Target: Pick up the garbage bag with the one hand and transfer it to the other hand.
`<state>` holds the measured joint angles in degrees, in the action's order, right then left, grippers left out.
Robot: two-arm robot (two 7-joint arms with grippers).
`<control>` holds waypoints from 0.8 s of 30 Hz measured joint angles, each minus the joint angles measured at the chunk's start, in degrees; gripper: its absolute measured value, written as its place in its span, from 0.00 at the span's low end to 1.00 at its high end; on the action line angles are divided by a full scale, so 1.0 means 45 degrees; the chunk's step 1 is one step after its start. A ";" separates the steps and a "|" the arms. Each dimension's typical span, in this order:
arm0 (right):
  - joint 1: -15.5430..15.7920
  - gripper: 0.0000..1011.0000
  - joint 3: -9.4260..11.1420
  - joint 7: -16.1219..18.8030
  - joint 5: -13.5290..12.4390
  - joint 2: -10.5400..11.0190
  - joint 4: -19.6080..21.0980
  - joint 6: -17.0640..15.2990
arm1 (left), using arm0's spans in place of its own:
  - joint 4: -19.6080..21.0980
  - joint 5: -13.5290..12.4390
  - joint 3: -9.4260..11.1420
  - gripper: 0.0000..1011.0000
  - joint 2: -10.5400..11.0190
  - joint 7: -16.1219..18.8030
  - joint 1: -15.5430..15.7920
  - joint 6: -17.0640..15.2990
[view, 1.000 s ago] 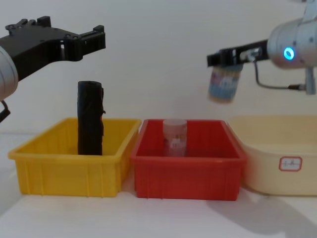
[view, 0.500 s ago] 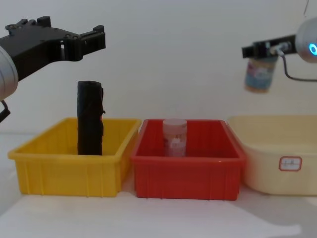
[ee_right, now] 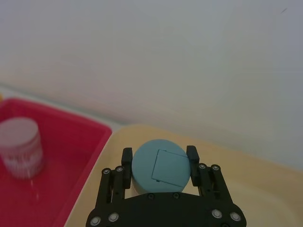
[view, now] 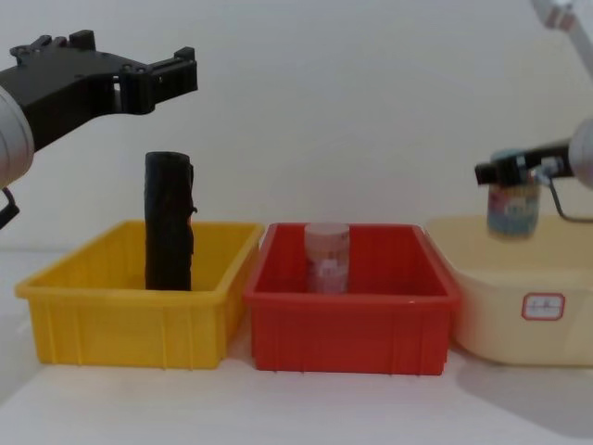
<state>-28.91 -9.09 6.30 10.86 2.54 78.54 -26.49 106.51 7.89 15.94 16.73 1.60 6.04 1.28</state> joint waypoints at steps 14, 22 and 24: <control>0.0750 0.96 -0.0107 0.0520 0.0220 0.0304 0.0434 -0.0067 | -0.0001 -0.0001 0.0000 0.99 0.0000 0.0000 0.0000 -0.0001; 0.1211 0.99 0.0213 0.0628 -0.0045 0.0218 0.1328 0.0157 | 0.0000 -0.0001 0.0001 0.99 0.0000 0.0000 -0.0001 0.0000; 0.1328 0.99 0.0294 0.0648 -0.0102 0.0190 0.1560 0.0192 | 0.0000 -0.0001 0.0001 0.99 0.0000 0.0000 0.0000 -0.0001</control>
<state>-22.93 -7.77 9.21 10.40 3.39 85.56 -25.62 106.51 7.89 15.95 16.73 1.60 6.03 1.28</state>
